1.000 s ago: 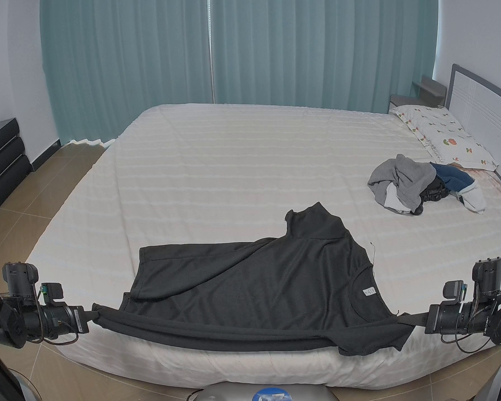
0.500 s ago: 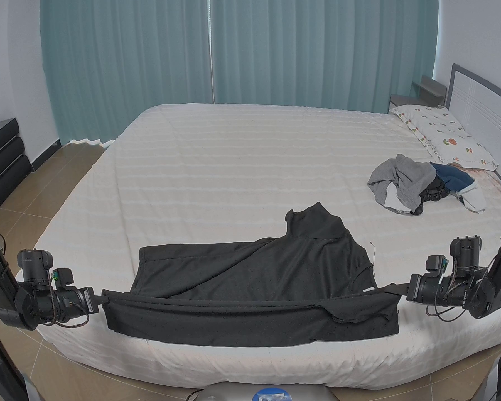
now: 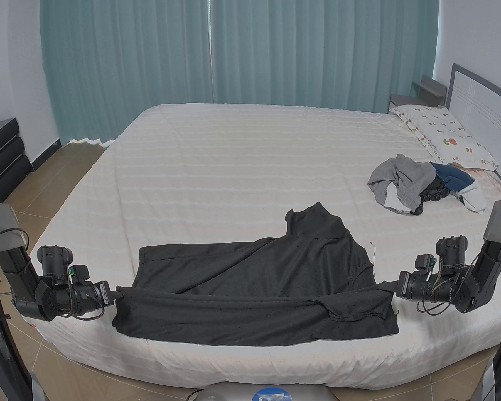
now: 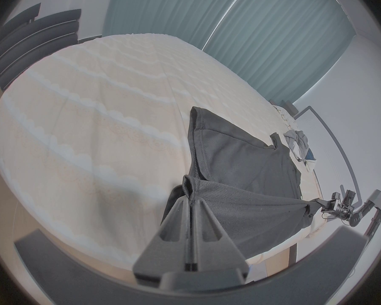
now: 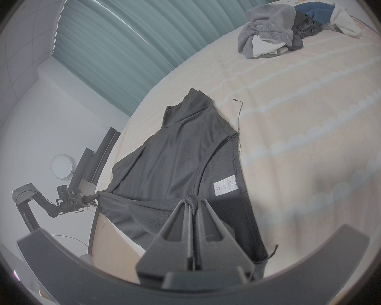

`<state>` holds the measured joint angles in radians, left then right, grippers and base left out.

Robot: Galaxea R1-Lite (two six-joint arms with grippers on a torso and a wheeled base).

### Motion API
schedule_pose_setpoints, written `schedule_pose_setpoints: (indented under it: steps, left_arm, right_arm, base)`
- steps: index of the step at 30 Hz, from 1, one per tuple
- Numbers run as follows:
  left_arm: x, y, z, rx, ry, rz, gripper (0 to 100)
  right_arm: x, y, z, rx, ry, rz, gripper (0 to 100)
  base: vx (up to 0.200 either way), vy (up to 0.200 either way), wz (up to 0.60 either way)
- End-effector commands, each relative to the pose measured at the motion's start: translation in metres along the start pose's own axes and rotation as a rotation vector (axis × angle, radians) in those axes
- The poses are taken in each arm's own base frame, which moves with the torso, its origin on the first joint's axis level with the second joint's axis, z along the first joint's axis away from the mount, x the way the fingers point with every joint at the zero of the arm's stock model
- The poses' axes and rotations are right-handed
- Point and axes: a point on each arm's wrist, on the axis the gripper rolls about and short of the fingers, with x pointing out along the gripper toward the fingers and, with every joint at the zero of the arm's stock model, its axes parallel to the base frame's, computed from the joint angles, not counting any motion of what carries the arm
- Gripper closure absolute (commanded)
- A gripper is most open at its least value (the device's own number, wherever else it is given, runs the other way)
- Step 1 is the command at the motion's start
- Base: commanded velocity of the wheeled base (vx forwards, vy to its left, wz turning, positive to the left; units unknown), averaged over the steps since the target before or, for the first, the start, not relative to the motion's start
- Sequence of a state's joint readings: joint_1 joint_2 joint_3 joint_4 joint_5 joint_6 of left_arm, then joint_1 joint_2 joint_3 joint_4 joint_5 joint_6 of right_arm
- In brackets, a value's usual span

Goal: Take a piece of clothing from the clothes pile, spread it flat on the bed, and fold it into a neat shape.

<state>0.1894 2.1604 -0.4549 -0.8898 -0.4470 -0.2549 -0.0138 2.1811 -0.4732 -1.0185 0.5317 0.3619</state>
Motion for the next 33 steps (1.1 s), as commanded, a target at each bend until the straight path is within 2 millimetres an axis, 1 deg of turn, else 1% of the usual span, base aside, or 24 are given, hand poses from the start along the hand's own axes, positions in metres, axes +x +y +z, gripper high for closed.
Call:
schedule_pose_setpoints:
  steps: [1, 2, 6, 13, 17, 19, 22, 28, 33]
  left_arm:
    - [0.011, 0.004, -0.002, -0.008, 0.022, 0.004, 100]
    - [0.015, 0.007, -0.005, -0.014, 0.033, 0.015, 100]
    - [0.023, 0.009, -0.007, -0.014, 0.044, 0.029, 100]
    - [0.026, 0.009, -0.005, -0.031, 0.041, 0.025, 100]
    - [0.027, 0.007, -0.002, -0.048, 0.030, 0.020, 100]
    - [0.027, 0.006, 0.000, -0.070, 0.021, 0.018, 100]
    - [0.028, 0.005, 0.004, -0.079, 0.009, 0.013, 100]
    - [0.029, 0.003, 0.010, -0.113, -0.018, 0.004, 100]
    - [0.031, 0.003, 0.009, -0.122, -0.015, 0.003, 100]
  right_arm:
    - [0.011, -0.008, -0.003, 0.017, 0.017, -0.014, 100]
    - [0.015, -0.010, -0.002, 0.024, 0.013, -0.024, 100]
    - [0.019, -0.012, 0.000, 0.046, 0.007, -0.021, 100]
    - [0.027, -0.011, -0.001, 0.054, 0.015, -0.015, 100]
    - [0.027, -0.012, 0.002, 0.057, 0.003, -0.015, 100]
    - [0.025, -0.011, 0.008, 0.069, -0.021, -0.013, 100]
    - [0.023, -0.010, 0.012, 0.083, -0.038, -0.011, 100]
    - [0.023, -0.010, 0.013, 0.084, -0.041, -0.010, 100]
    - [0.026, -0.012, 0.010, 0.089, -0.031, -0.013, 100]
  base:
    - [0.000, 0.000, 0.00]
    - [0.000, 0.000, 0.00]
    - [0.000, 0.000, 0.00]
    - [0.000, 0.000, 0.00]
    - [0.000, 0.000, 0.00]
    - [0.000, 0.000, 0.00]
    - [0.000, 0.000, 0.00]
    - [0.000, 0.000, 0.00]
    - [0.000, 0.000, 0.00]
